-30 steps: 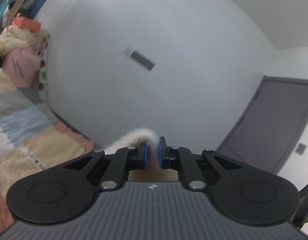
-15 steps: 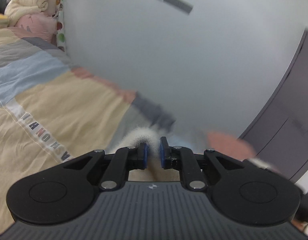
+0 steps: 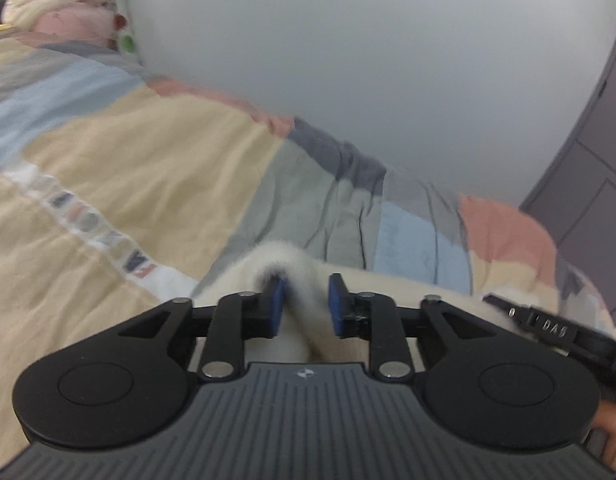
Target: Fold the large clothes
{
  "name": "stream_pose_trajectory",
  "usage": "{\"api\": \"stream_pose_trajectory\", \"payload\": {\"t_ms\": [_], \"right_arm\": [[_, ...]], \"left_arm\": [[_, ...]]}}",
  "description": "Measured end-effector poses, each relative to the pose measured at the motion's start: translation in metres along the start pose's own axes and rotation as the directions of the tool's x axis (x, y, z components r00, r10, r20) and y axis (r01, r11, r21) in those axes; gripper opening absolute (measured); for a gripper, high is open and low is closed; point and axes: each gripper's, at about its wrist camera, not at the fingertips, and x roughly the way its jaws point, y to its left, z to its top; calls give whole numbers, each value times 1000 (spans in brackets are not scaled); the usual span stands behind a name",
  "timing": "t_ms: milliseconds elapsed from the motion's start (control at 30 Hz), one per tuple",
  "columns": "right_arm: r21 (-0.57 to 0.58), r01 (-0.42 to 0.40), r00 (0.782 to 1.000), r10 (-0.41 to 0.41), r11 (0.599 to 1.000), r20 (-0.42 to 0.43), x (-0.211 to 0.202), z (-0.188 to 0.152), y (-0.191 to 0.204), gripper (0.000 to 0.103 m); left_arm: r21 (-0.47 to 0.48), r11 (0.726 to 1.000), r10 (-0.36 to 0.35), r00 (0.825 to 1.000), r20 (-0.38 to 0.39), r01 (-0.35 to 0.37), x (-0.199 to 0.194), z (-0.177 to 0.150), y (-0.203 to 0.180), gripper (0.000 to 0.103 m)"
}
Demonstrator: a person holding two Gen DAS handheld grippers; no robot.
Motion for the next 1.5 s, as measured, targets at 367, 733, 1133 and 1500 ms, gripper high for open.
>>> {"api": "stream_pose_trajectory", "payload": {"t_ms": [367, 733, 1133, 1500], "right_arm": [[-105, -2, 998, 8, 995, 61, -109, -2, 32, 44], [-236, -93, 981, 130, 967, 145, -265, -19, 84, 44], [-263, -142, 974, 182, 954, 132, -356, -83, 122, 44], [-221, -150, 987, 158, 964, 22, -357, -159, 125, 44]], "left_arm": [[110, 992, 54, 997, 49, -59, -160, -9, -35, 49], [99, 994, 30, 991, 131, -43, -324, -58, -57, 49], [112, 993, 30, 992, 122, -44, -416, -157, -52, 49], [79, 994, 71, 996, 57, -76, -397, -227, -20, 49]]}}
